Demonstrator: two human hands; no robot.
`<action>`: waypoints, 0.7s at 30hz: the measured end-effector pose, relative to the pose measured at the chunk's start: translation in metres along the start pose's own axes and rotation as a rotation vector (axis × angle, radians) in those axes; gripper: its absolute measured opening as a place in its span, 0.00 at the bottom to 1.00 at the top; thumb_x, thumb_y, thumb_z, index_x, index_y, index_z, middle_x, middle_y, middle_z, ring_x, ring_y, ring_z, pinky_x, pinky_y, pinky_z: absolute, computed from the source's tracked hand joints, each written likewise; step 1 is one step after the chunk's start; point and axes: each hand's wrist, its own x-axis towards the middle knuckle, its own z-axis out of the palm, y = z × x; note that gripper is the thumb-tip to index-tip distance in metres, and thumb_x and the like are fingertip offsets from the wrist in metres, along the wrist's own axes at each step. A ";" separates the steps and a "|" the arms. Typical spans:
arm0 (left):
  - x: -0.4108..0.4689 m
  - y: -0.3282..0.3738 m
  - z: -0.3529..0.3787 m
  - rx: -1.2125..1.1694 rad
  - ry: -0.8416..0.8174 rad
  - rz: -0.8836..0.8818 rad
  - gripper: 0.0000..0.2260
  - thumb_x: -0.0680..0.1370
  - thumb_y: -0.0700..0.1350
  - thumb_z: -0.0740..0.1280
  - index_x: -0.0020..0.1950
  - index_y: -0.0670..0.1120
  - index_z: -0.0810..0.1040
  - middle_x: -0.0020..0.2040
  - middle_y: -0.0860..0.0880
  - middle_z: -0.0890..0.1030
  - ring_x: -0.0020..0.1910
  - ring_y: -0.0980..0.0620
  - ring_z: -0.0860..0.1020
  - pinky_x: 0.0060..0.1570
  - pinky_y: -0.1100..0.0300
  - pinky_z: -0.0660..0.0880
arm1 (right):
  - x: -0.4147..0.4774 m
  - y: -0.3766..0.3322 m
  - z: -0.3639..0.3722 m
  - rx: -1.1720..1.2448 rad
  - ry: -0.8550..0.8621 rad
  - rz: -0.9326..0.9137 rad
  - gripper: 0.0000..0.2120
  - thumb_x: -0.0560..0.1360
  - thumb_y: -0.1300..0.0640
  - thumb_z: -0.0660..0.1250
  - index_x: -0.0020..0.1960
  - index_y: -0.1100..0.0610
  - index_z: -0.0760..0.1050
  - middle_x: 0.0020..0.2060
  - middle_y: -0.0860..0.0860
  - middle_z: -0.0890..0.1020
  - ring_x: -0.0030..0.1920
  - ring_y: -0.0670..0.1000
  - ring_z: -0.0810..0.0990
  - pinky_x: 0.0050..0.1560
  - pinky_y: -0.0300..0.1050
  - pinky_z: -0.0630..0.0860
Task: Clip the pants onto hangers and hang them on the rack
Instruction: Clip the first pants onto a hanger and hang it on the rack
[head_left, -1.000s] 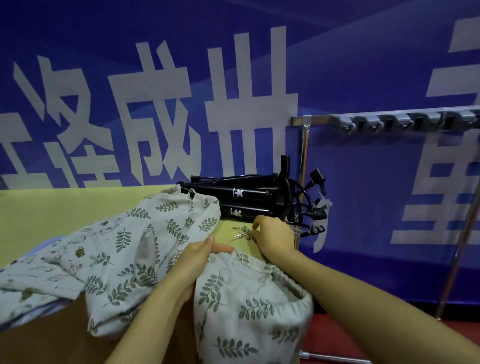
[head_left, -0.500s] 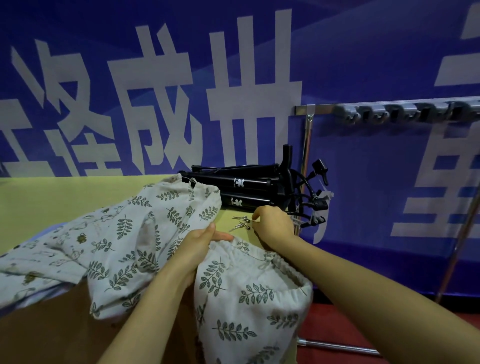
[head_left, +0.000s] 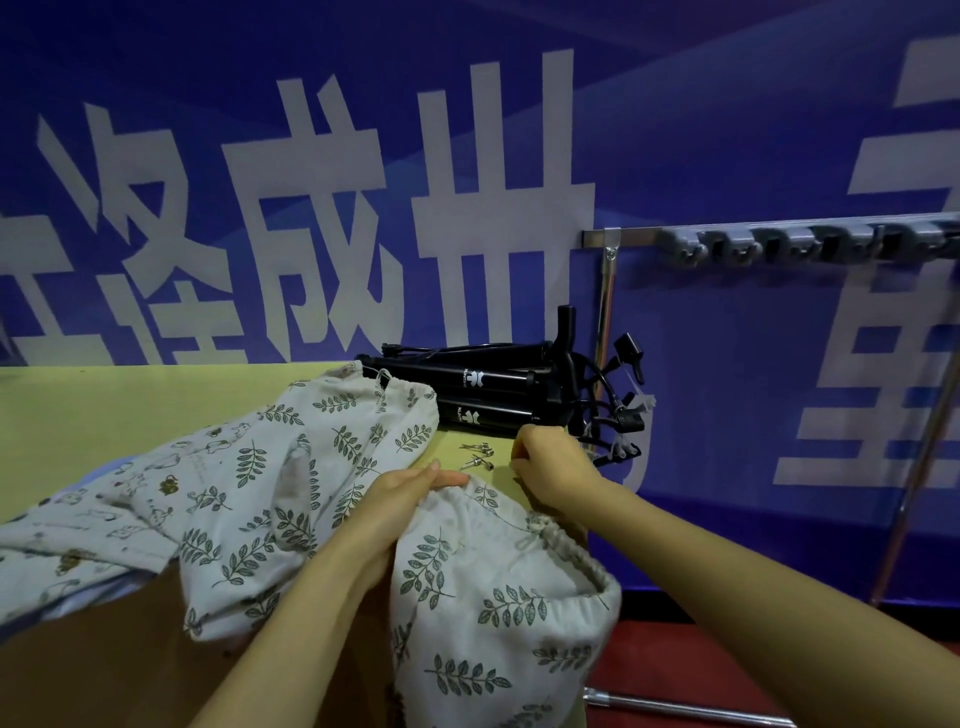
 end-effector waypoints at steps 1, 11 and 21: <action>-0.004 0.003 0.002 -0.036 -0.022 -0.002 0.13 0.79 0.51 0.61 0.47 0.52 0.86 0.61 0.46 0.80 0.60 0.46 0.77 0.65 0.45 0.70 | -0.005 -0.003 -0.008 0.159 0.027 0.022 0.03 0.77 0.61 0.64 0.49 0.60 0.76 0.45 0.55 0.81 0.45 0.54 0.80 0.45 0.48 0.78; -0.037 0.029 0.005 -0.175 -0.034 0.045 0.11 0.78 0.38 0.62 0.56 0.42 0.81 0.55 0.39 0.82 0.55 0.42 0.80 0.57 0.51 0.77 | -0.075 -0.040 -0.065 0.686 -0.433 -0.227 0.02 0.74 0.63 0.69 0.44 0.60 0.77 0.37 0.54 0.84 0.22 0.42 0.70 0.24 0.34 0.66; -0.069 0.039 -0.015 -0.051 -0.288 -0.061 0.22 0.73 0.28 0.61 0.60 0.48 0.81 0.61 0.48 0.80 0.63 0.40 0.76 0.67 0.41 0.68 | -0.090 -0.043 -0.054 0.046 -0.555 -0.333 0.04 0.71 0.56 0.72 0.42 0.55 0.78 0.38 0.48 0.80 0.38 0.48 0.77 0.40 0.41 0.75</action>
